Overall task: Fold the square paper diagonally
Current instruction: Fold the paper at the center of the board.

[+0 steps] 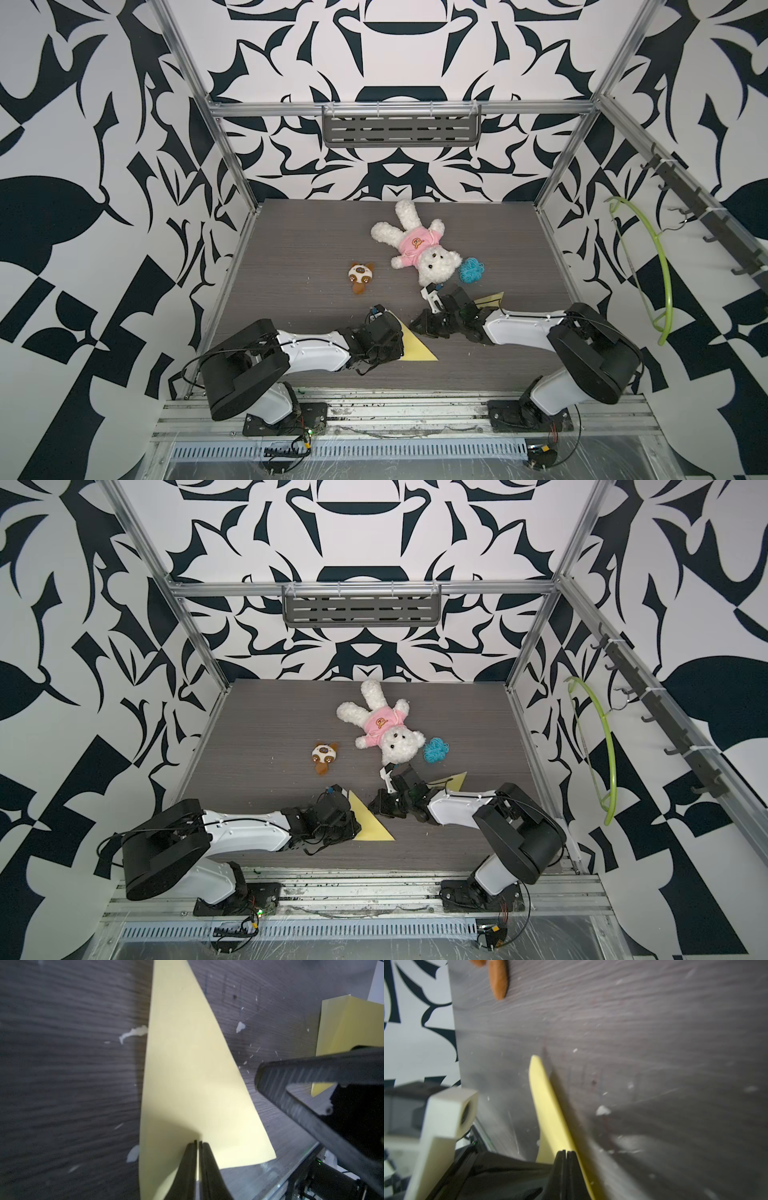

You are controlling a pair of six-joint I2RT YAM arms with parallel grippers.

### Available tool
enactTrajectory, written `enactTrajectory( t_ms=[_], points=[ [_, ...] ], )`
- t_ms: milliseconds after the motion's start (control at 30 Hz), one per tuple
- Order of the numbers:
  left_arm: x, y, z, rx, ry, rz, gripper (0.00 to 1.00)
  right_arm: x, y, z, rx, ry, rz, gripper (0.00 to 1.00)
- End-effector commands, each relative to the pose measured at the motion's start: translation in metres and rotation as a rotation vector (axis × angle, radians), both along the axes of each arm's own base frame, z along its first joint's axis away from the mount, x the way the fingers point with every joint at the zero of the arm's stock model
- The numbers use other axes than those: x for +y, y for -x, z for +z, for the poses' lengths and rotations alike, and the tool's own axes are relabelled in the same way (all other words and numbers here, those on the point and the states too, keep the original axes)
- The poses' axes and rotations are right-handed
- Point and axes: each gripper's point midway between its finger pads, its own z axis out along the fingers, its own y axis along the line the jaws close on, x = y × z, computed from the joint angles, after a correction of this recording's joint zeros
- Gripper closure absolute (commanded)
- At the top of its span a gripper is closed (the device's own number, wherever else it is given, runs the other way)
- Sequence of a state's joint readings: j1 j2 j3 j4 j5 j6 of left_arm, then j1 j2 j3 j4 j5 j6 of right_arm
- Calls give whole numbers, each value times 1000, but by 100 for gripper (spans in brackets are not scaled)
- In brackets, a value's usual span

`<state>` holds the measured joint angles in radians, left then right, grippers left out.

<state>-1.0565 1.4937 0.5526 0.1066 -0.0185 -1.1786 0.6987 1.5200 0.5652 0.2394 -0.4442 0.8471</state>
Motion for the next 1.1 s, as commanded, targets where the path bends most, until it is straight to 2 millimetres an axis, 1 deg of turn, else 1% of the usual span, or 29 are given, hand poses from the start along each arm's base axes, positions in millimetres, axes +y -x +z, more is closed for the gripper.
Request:
enactTrajectory(
  t_ms=[0,133,300,433,567,733,867,967,1067],
  points=[
    [21,18,-25,77,-120,-24,90,0,1,10,-38,-29,-18,100],
    [20,18,-26,78,-120,-26,90,2,6,6,-29,-21,1,100],
    [19,17,-23,78,-112,-27,90,4,7,-7,-8,-7,3,100],
    [15,16,-19,76,-99,-32,90,1,8,-12,-2,7,2,100],
    [11,14,-9,66,-84,-35,88,-2,10,-22,13,34,7,100],
    [8,9,11,33,-70,-30,80,-5,12,-26,15,52,11,100],
    [11,0,27,-6,-60,-4,76,-8,10,-23,-3,79,15,100],
    [15,-13,36,-14,-27,53,76,-8,10,-23,-3,86,17,100],
    [6,-30,48,-28,57,83,77,-8,11,-27,6,88,20,100]
  ],
)
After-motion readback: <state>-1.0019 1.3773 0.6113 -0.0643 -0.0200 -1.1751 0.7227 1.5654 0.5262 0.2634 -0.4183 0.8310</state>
